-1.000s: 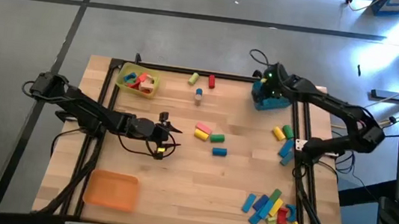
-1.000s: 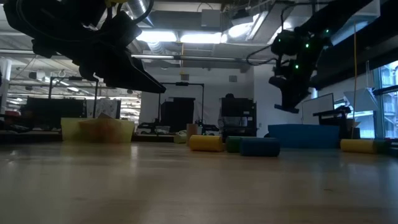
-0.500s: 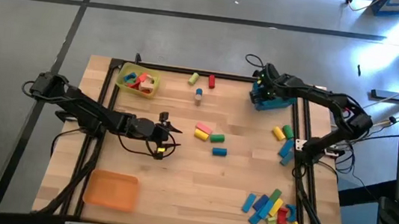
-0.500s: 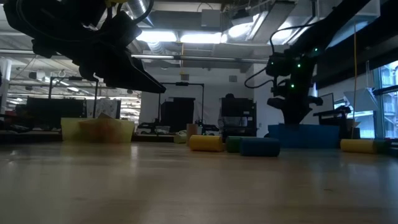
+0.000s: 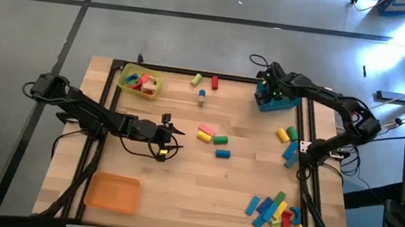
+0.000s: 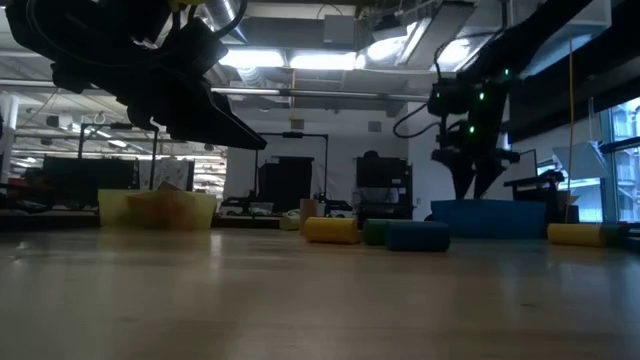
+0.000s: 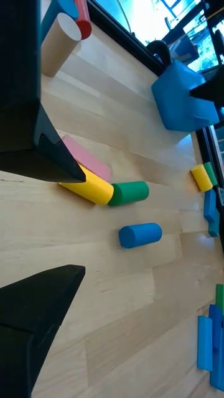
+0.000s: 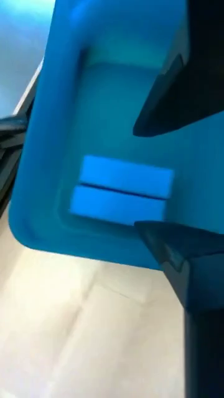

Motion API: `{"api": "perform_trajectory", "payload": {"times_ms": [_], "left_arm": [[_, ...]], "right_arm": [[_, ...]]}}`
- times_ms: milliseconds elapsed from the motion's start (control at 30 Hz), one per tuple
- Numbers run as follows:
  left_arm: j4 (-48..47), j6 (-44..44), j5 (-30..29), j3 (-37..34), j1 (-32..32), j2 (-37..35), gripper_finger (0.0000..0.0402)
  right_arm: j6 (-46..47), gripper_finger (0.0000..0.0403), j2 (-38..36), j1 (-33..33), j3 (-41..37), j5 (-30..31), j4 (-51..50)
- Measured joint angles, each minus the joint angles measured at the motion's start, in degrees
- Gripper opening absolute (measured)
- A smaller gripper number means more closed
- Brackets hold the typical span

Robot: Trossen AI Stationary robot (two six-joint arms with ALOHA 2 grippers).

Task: Sort blocks by size
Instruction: Put the yellow cylindrical block into the light orange bin

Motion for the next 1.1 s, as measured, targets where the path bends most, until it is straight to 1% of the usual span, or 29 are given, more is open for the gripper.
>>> {"api": "perform_trajectory", "payload": {"times_ms": [100, 267, 400, 567, 700, 800, 933, 1100], "left_arm": [[0.0, 0.0, 0.0, 0.0, 0.0, 0.0, 0.0211], [0.0, 0.0, 0.0, 0.0, 0.0, 0.0, 0.0211], [0.0, -0.1, 0.0, 0.0, 0.0, 0.0, 0.0211], [0.0, -0.2, 0.0, 0.0, 0.0, 0.0, 0.0211], [0.0, -0.2, 0.0, 0.0, 0.0, 0.0, 0.0211], [0.0, -0.2, 0.0, 0.0, 0.0, 0.0, 0.0211], [0.0, -0.2, 0.0, 0.0, 0.0, 0.0, 0.0211], [0.0, -0.2, 0.0, 0.0, 0.0, 0.0, 0.0211]], "right_arm": [[0.0, 0.0242, -2.8, 3.0, 2.7, 1.5, -7.1], [3.1, 0.0237, -8.0, 9.6, 6.0, 3.1, -16.9], [7.6, 0.0230, -11.9, 14.5, 6.2, 3.3, -23.1], [13.4, 0.0223, -14.3, 20.0, 6.1, 4.3, -30.5], [17.0, 0.0220, -14.5, 23.9, 6.0, 4.7, -32.8], [19.0, 0.0220, -14.5, 26.5, 4.1, 4.7, -32.0], [21.4, 0.0220, -14.5, 27.8, -1.0, 4.7, -31.5], [23.0, 0.0220, -14.5, 27.6, -8.3, 3.5, -29.4]]}}
